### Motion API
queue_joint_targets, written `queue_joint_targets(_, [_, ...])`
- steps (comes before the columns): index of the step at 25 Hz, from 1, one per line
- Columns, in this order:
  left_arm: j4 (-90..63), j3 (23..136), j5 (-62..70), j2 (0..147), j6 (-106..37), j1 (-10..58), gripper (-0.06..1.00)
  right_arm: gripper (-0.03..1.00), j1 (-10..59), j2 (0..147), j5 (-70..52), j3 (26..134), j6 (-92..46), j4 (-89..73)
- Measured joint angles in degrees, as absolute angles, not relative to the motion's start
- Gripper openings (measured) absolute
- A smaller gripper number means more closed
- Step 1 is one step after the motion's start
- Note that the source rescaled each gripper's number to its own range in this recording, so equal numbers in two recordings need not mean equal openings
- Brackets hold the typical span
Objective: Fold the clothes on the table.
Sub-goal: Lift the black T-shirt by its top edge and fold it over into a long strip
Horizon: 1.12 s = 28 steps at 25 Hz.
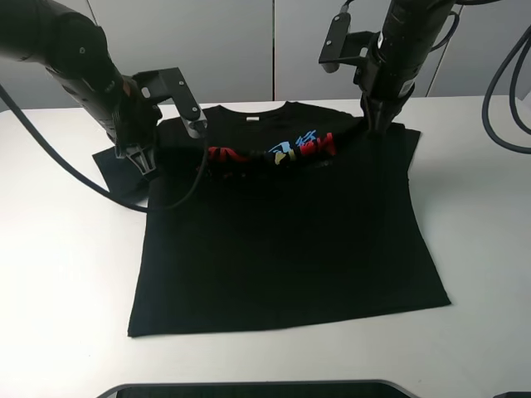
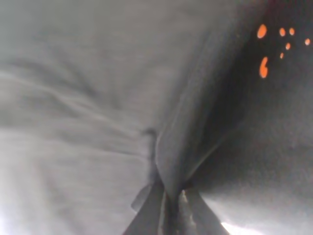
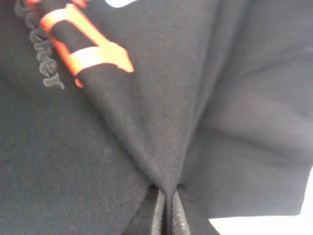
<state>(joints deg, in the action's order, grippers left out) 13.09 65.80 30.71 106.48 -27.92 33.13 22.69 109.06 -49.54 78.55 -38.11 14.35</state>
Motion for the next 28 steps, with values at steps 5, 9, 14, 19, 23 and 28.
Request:
queue_joint_targets(5, [24.8, 69.2, 28.0, 105.8, -16.5, 33.1, 0.0, 0.0, 22.8, 107.6, -42.8, 78.5, -23.5, 29.1])
queue_joint_targets(9, [30.1, 74.0, 26.8, 105.7, -11.8, 33.1, 0.0, 0.0, 22.8, 107.7, -39.0, 78.5, -10.7, 43.3])
queue_joint_targets(14, [35.5, 79.7, 26.6, 105.3, -6.4, 33.1, 0.0, 0.0, 22.8, 107.5, -36.6, 78.5, -0.7, 55.3])
queue_joint_targets(19, [38.7, 80.6, 26.3, 103.1, -5.2, 33.1, 0.0, 0.0, 22.8, 103.4, -32.6, 78.5, 4.0, 57.7])
queue_joint_targets(23, [39.1, 80.7, 25.2, 99.9, -3.1, 33.1, 0.0, 0.0, 22.8, 98.1, -31.7, 78.5, 5.3, 57.7])
queue_joint_targets(28, [39.1, 80.3, 29.2, 98.2, -4.5, 34.9, 0.0, 0.0, 22.8, 95.1, -35.1, 78.5, -9.9, 43.2])
